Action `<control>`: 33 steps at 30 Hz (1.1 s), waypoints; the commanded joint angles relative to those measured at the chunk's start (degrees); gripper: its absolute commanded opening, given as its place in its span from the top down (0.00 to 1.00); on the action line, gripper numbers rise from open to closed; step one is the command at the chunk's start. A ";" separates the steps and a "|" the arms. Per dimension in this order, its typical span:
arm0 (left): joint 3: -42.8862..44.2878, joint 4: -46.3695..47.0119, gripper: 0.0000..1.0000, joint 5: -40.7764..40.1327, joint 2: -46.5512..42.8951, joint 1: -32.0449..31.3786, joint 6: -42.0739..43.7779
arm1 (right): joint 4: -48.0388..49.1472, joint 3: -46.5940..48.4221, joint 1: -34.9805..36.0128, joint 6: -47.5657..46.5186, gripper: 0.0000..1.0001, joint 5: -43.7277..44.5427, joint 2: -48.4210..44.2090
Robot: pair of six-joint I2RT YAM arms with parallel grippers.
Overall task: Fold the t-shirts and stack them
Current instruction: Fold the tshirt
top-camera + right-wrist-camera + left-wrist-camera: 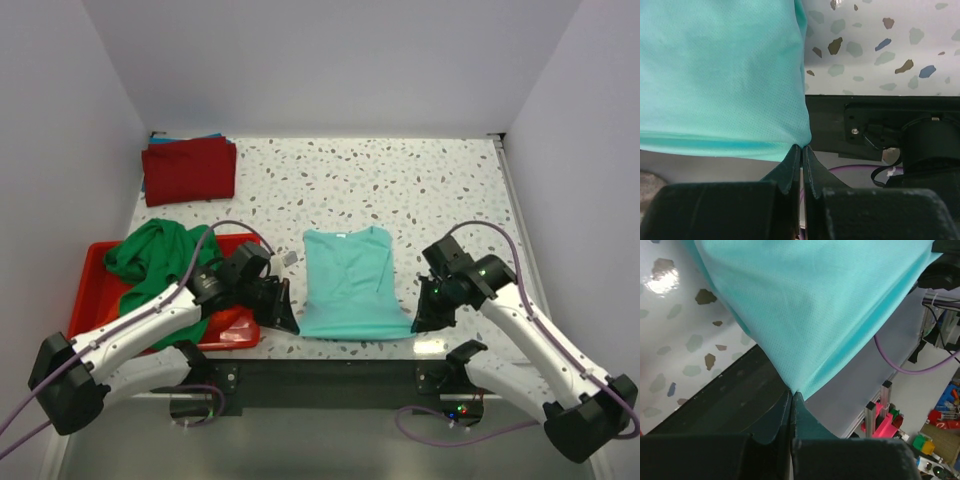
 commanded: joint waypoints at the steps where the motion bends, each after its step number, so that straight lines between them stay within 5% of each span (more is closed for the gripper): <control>1: 2.65 -4.79 1.00 -1.69 -2.95 -2.47 -5.23 | -7.77 1.88 -0.01 1.73 1.00 2.61 -2.60; 15: 14.08 -8.31 1.00 -9.42 -1.37 -4.33 -7.53 | -11.73 17.44 -0.01 1.55 1.00 7.78 2.49; 29: 13.11 -3.75 1.00 -8.11 4.16 -3.36 -5.95 | -6.55 20.35 0.08 0.59 1.00 11.74 10.21; 33: 13.38 -3.65 1.00 -6.97 6.97 1.19 -3.14 | -2.95 21.40 0.08 0.32 1.00 13.32 14.34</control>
